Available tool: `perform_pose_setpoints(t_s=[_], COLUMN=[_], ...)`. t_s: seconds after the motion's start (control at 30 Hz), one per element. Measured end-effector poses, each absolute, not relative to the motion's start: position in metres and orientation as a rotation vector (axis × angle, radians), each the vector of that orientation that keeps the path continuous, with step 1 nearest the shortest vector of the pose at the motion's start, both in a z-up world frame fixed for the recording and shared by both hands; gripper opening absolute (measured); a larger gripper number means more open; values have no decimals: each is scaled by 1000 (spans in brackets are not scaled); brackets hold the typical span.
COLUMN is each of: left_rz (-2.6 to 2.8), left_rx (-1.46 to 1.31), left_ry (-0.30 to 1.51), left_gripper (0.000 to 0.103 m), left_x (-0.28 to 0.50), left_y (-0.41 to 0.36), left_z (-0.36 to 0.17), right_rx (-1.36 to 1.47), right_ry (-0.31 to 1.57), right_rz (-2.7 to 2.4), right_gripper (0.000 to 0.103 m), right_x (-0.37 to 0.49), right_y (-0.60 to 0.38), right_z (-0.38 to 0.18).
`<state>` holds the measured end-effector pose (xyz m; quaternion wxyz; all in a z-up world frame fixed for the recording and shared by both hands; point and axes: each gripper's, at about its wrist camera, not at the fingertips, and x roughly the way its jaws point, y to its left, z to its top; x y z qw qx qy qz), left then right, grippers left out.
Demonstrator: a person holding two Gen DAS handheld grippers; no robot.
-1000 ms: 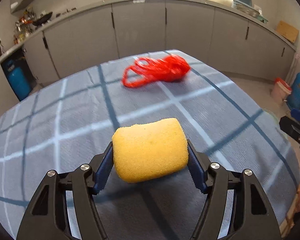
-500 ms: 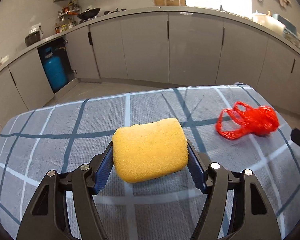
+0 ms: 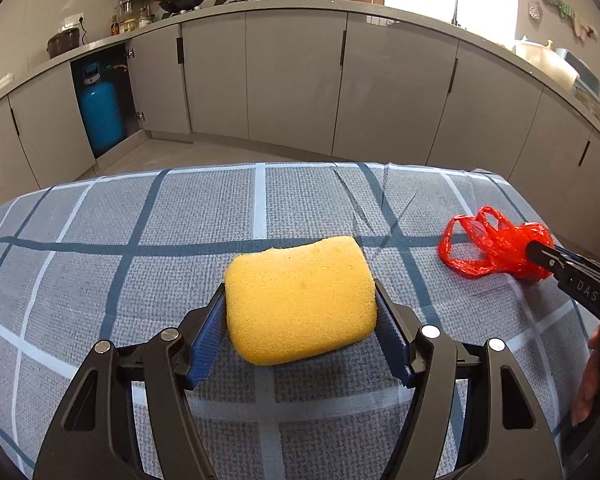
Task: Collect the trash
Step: 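Grasp the red plastic bag with the right tool while the left tool holds the sponge, then carry the yellow sponge and red bag over the green basin with both tools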
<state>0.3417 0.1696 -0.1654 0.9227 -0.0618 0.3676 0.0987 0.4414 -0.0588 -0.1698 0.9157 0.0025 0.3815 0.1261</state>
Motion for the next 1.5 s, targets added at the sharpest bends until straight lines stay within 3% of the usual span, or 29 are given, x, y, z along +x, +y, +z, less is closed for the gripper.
perform_pose_setpoints(t_s=[0.57, 1.5], left_rz=[172, -64], left_rx=[-75, 88], left_ry=[696, 644], left_gripper=[68, 68], left_x=[319, 272], left_y=[144, 3], left_z=[-138, -100], right_rx=[18, 123], right_ry=[718, 605], right_rz=[266, 132], right_gripper=[26, 26], right_x=[366, 254], right_y=[-90, -217], right_z=[-144, -112])
